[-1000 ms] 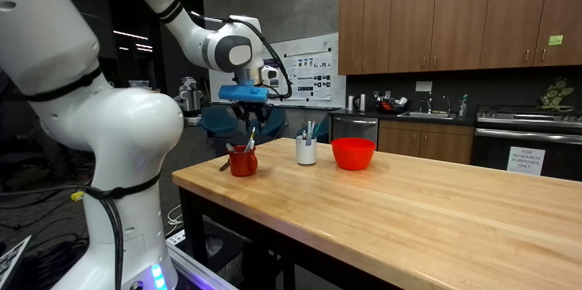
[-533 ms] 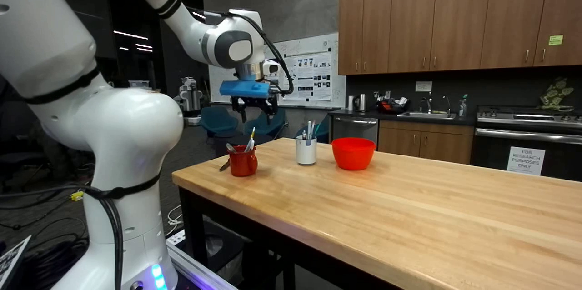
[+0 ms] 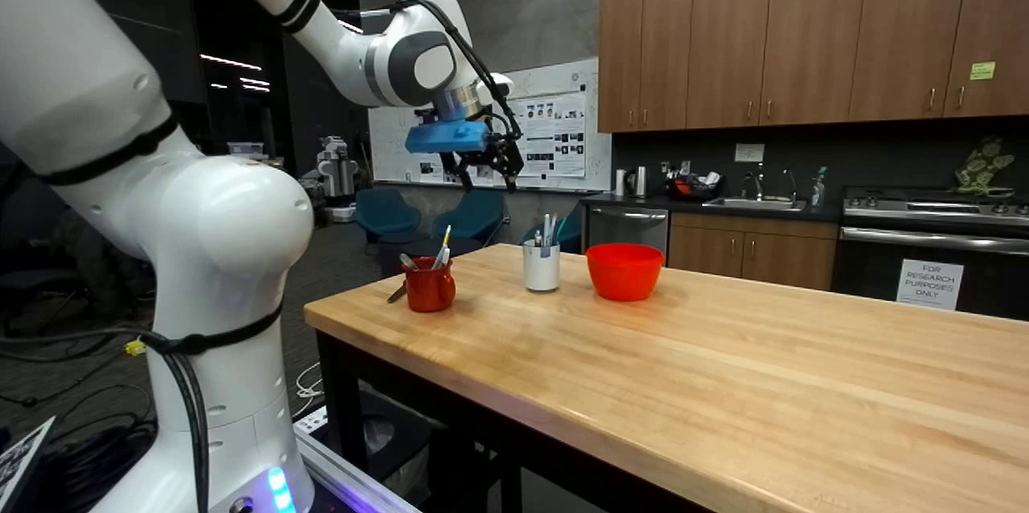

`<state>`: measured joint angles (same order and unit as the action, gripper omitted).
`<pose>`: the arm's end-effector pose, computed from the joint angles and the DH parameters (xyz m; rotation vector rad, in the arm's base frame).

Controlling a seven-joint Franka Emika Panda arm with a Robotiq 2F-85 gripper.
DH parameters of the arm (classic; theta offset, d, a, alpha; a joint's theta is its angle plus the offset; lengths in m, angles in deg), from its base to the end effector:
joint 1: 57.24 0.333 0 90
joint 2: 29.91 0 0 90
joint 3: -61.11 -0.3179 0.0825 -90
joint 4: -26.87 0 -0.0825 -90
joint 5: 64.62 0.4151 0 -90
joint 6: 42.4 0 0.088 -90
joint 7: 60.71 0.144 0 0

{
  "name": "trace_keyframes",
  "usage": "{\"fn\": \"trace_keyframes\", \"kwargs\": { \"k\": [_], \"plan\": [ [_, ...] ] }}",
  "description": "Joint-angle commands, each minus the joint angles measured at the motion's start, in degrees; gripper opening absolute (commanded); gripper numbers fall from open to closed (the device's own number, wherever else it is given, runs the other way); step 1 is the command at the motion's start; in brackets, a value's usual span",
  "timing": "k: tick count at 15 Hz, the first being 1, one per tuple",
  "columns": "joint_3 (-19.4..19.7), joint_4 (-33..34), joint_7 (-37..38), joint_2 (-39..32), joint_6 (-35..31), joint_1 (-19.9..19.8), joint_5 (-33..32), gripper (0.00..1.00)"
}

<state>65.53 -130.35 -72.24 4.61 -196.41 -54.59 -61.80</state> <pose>0.4317 -0.0116 0.4088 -3.0021 -0.2006 -0.8475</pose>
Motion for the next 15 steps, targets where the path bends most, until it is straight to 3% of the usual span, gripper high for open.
{"fn": "trace_keyframes", "kwargs": {
  "k": [1,4,6,15],
  "plan": [
    [-7.74,2.71,12.5,-4.85,-4.33,-9.8,-7.2,1.0],
    [-13.16,4.99,19.03,-7.81,-3.83,-16.95,-15.62,1.0],
    [-15.01,7.2,20.76,-9.78,-1.69,-19.51,-20.61,1.0],
    [-11.83,15.38,14.15,-17.44,5.71,-14.76,-28.48,1.0]
  ]
}}
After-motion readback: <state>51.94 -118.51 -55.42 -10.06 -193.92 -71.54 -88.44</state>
